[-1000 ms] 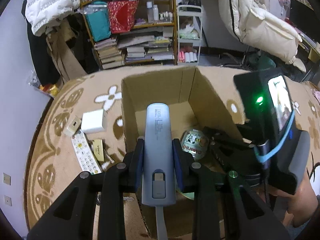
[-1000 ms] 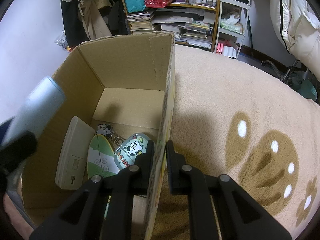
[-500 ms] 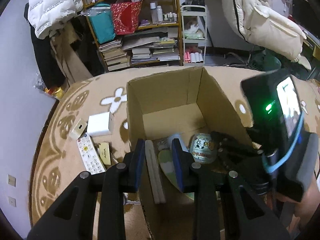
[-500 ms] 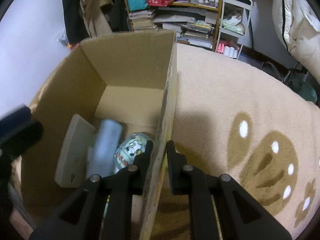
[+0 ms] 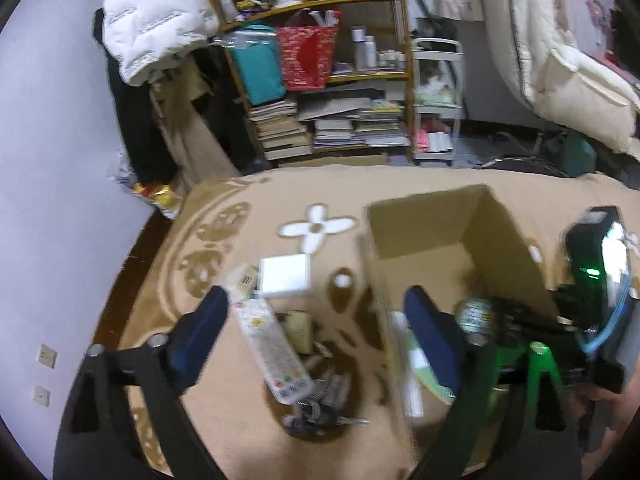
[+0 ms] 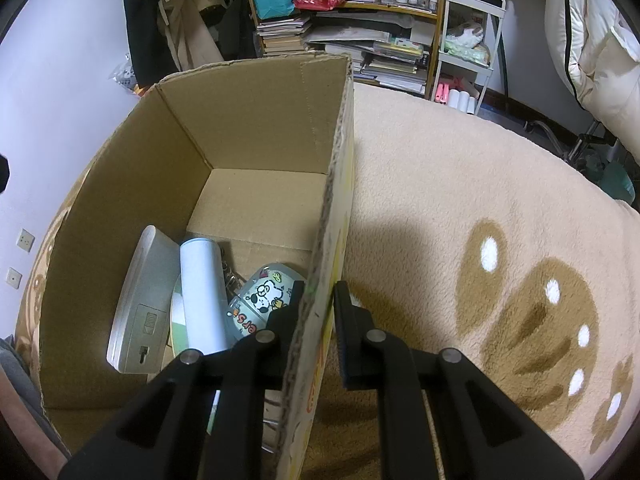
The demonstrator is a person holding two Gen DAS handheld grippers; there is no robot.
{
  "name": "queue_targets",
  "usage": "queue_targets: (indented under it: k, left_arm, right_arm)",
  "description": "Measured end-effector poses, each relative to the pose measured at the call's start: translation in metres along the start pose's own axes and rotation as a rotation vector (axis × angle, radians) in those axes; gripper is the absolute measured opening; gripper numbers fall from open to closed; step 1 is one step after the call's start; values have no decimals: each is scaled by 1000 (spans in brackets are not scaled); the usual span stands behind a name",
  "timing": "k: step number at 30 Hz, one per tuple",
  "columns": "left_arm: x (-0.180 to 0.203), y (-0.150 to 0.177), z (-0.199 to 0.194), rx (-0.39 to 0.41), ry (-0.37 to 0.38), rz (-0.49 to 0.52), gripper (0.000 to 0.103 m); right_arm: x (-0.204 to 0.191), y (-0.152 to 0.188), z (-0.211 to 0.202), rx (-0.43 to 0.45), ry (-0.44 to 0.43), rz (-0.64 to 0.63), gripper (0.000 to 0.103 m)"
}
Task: Organize rigid objects
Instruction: 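Open the left tool to release the cylinder and withdraw, then move the left tool to the white remote control and grasp it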
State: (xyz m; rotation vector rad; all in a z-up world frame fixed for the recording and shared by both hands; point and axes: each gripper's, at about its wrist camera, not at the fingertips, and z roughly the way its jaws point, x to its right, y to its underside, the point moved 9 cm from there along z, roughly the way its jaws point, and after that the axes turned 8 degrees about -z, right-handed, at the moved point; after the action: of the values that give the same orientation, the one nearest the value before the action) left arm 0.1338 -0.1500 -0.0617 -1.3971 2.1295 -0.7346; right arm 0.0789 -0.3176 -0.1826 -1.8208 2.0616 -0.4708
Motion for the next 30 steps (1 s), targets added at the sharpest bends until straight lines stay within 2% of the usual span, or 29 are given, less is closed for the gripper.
queue_targets:
  k: [1,4,12,18,22,30]
  left_arm:
    - [-6,-1,2,10,-10,0,100]
    - [-21,0,12,19,-17,-4,101]
    - [-54,31,55,-118,7,-117,101]
    - [-62,54,83,-144,-41,-107,101]
    - [-64,71,105,-197,-33,-119,101]
    - [-77,87,132,-247,-93,-136,101]
  right_arm:
    - [0,0,0,0,0,0,14]
    - [0,0,0,-1,-2,3,14]
    - [1,-1,0,-2,-2,4,14]
    - [3,1,1,-2,-7,13,14]
    - [4,1,1,-4,-5,12,14]
    - [4,2,0,-4,-5,13,14]
